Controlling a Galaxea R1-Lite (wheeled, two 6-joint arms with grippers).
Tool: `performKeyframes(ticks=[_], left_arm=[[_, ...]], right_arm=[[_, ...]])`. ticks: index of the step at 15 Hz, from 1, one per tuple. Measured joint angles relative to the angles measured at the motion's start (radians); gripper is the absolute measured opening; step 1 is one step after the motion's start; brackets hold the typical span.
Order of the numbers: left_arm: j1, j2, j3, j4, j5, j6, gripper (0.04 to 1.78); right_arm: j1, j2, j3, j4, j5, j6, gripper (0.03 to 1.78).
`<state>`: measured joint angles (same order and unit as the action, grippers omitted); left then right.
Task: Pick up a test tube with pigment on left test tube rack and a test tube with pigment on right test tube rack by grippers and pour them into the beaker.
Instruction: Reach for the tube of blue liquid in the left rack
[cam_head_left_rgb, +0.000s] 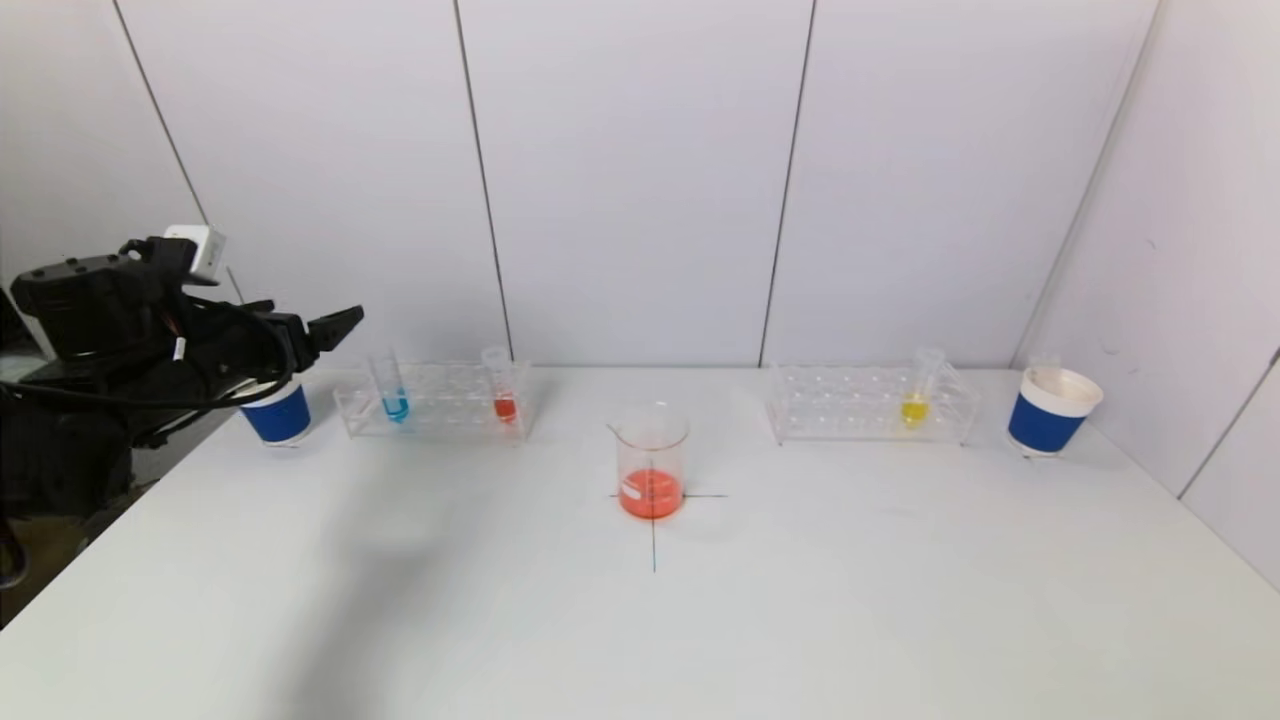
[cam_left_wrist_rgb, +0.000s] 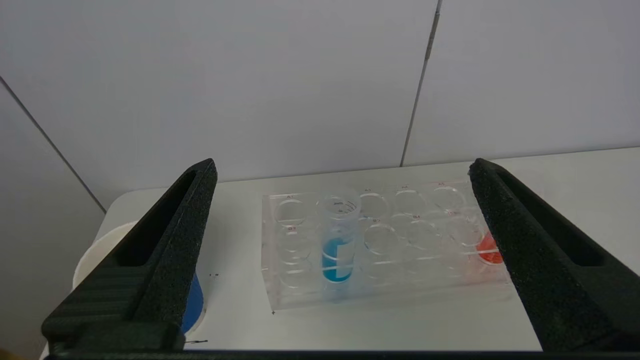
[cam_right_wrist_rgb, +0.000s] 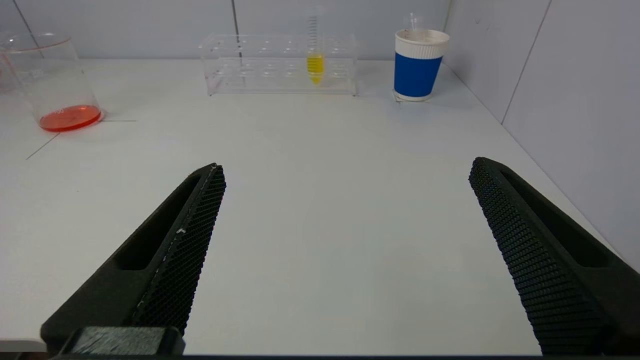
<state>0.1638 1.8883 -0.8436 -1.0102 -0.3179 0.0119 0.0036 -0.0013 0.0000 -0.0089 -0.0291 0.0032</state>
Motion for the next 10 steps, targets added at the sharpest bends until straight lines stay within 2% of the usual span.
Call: performKeyframes(ticks=[3, 10], left_arm=[[-0.001, 0.075, -0.001, -0.071, 0.0, 0.004, 1.76], [-0.006, 0.177, -0.002, -0.134, 0.001, 0.008, 1.76]], right_arm=[[0.0, 0.0, 0.0, 0.0, 0.0, 0.0, 1.77], [0.0, 0.0, 0.0, 0.0, 0.0, 0.0, 1.77]])
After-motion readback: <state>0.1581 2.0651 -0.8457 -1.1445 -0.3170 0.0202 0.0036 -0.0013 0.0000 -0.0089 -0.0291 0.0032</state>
